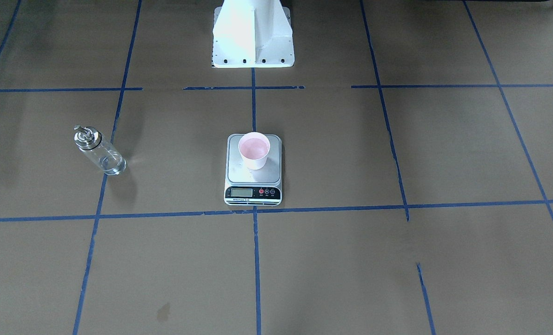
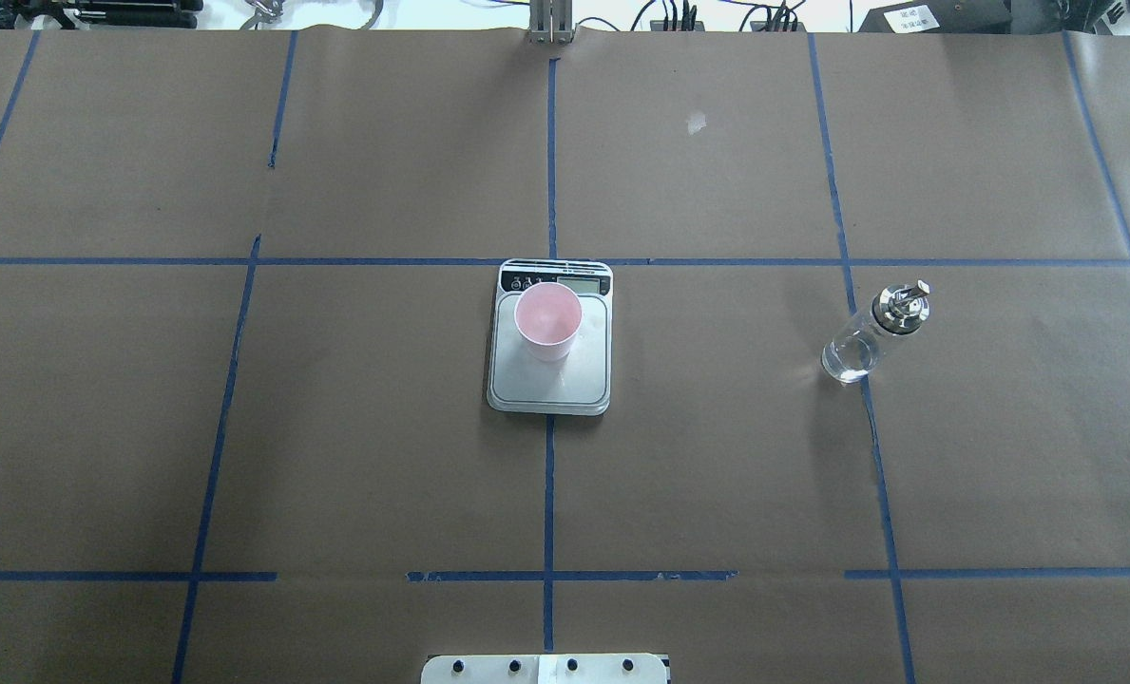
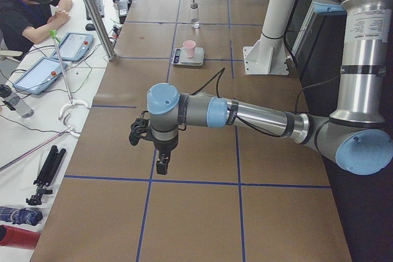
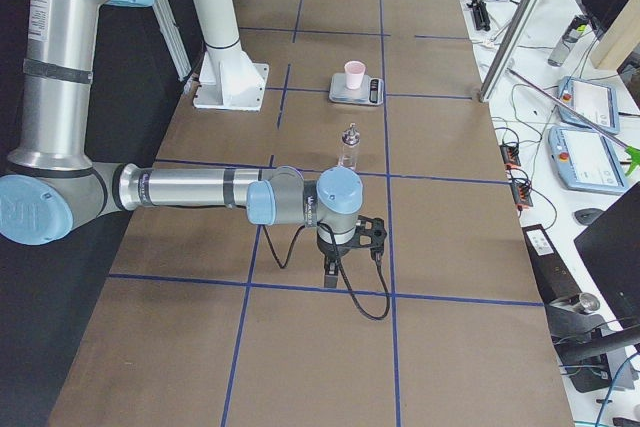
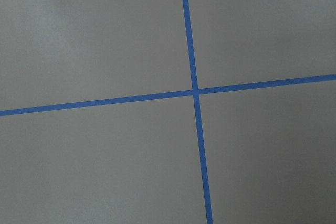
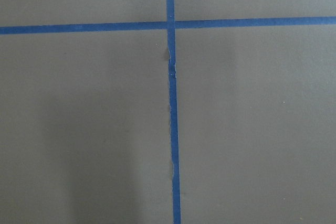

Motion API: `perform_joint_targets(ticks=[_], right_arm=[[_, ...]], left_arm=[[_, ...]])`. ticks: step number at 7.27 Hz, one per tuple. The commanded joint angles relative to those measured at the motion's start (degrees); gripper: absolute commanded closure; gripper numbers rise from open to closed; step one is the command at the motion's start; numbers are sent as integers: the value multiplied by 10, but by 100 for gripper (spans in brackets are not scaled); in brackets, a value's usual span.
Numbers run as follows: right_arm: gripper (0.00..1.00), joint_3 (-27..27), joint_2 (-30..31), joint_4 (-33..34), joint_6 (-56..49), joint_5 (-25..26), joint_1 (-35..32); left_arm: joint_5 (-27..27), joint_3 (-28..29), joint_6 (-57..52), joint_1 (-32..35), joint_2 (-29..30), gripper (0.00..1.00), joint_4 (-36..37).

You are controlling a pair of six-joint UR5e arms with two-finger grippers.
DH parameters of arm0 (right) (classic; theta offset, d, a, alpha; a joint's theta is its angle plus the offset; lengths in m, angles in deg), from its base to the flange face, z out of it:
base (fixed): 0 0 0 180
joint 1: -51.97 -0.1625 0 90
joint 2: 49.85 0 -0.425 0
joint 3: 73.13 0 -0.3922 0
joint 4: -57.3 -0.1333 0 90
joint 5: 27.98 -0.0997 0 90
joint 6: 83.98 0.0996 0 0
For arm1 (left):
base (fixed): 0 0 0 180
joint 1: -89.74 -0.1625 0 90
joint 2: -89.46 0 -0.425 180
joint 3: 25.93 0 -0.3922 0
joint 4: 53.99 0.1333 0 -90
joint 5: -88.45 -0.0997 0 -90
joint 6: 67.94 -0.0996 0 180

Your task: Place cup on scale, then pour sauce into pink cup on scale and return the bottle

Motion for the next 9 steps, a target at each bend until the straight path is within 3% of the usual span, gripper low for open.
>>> perform_joint_targets(ticks=[1,9], right_arm=[[0,0,0,0,0,0,0],[0,-3,16,-1,-6,-1,0]], left_arm=[[0,-1,-1,0,-26,0,-1],[17,7,1,-2,-25,0,-2]])
